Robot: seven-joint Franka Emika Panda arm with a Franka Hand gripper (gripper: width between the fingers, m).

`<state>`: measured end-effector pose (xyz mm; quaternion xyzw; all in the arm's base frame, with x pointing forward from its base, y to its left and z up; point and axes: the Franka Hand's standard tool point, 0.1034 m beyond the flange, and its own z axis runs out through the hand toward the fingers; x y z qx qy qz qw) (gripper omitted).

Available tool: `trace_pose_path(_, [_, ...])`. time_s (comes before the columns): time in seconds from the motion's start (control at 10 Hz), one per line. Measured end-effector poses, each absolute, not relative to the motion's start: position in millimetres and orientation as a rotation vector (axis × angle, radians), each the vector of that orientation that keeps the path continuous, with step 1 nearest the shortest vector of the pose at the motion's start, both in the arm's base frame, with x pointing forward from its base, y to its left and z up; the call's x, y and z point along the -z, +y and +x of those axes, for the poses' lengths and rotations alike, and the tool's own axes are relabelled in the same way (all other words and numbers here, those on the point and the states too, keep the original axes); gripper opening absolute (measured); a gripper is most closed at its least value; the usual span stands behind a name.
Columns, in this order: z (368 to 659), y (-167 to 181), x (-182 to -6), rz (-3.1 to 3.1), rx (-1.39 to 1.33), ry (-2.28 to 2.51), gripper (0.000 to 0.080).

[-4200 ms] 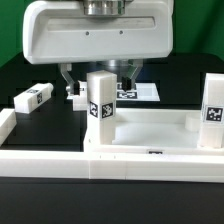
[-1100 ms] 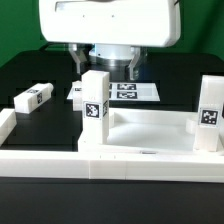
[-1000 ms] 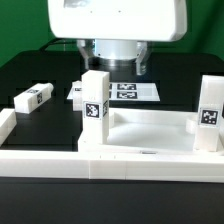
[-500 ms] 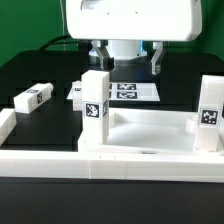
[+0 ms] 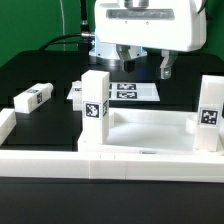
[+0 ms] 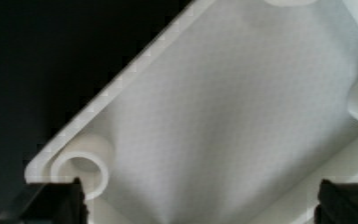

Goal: Assemble desk

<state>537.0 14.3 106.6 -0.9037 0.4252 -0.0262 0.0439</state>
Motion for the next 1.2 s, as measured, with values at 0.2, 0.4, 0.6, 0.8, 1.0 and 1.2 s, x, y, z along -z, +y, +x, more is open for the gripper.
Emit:
trace_pose_path(0.2, [537, 15, -105.9, -2.763, 0.078, 1.297, 0.0649])
trace_pose_path(0.4, [532, 18, -101.9, -2.611, 0.046, 1.540, 0.0649])
trace_pose_path(0.6, [520, 18, -87.7, -2.421, 0.016, 1.805, 0.0649])
trace_pose_path(0.8, [519, 21, -85.1, -2.316, -0.004, 1.936, 0.0649])
trace_pose_path(1.0, [518, 23, -84.2, -2.214, -0.022, 2.038, 0.0649])
trace_pose_path(1.2, [515, 21, -73.6, -2.048, -0.064, 2.207, 0.0649])
